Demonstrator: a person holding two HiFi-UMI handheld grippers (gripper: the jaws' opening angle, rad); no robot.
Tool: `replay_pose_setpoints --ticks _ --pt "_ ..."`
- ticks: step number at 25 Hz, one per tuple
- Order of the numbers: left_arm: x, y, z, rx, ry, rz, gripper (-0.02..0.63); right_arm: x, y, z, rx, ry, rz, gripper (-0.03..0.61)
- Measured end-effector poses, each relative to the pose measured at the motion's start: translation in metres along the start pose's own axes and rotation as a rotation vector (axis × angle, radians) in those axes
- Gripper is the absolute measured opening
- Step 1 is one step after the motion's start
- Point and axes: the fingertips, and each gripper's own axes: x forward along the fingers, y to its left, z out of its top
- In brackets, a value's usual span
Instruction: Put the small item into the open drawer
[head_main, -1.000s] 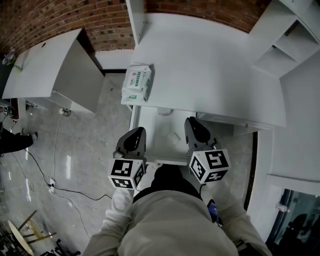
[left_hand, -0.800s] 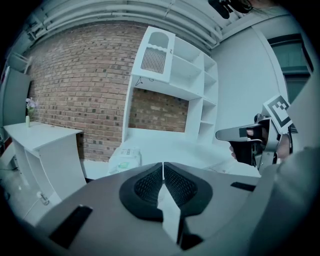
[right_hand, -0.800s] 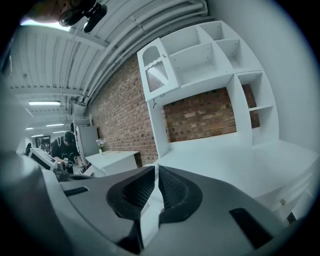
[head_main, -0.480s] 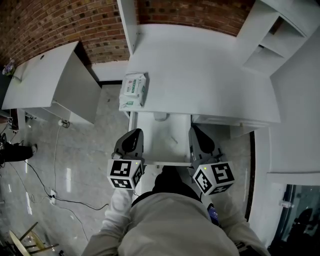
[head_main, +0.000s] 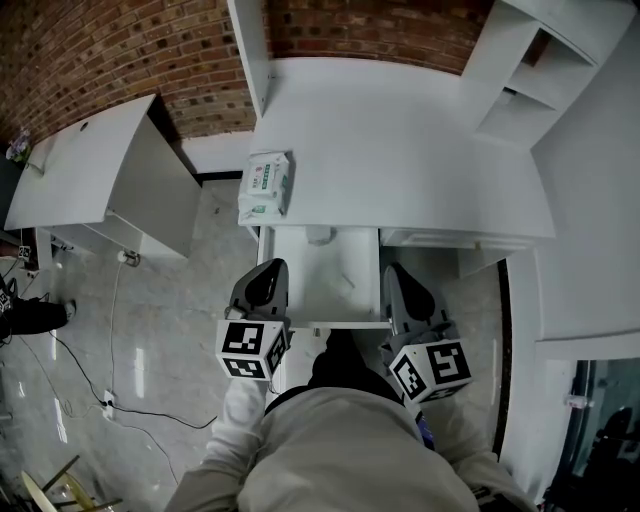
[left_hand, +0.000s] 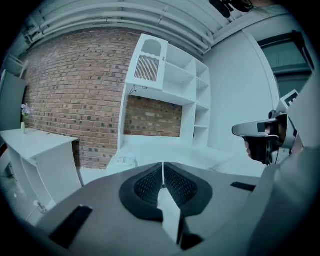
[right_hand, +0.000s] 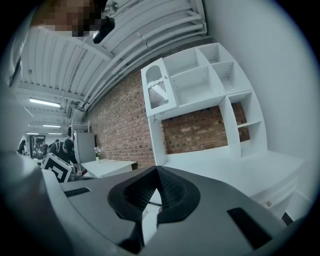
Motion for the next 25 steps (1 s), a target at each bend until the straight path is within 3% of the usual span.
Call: replay_pose_setpoints --ticks 25 --pt "-0.015 0.004 0.012 0.016 -0.046 0.011 0.025 -0.014 0.01 -0.003 0.028 -0.026 0.003 0.028"
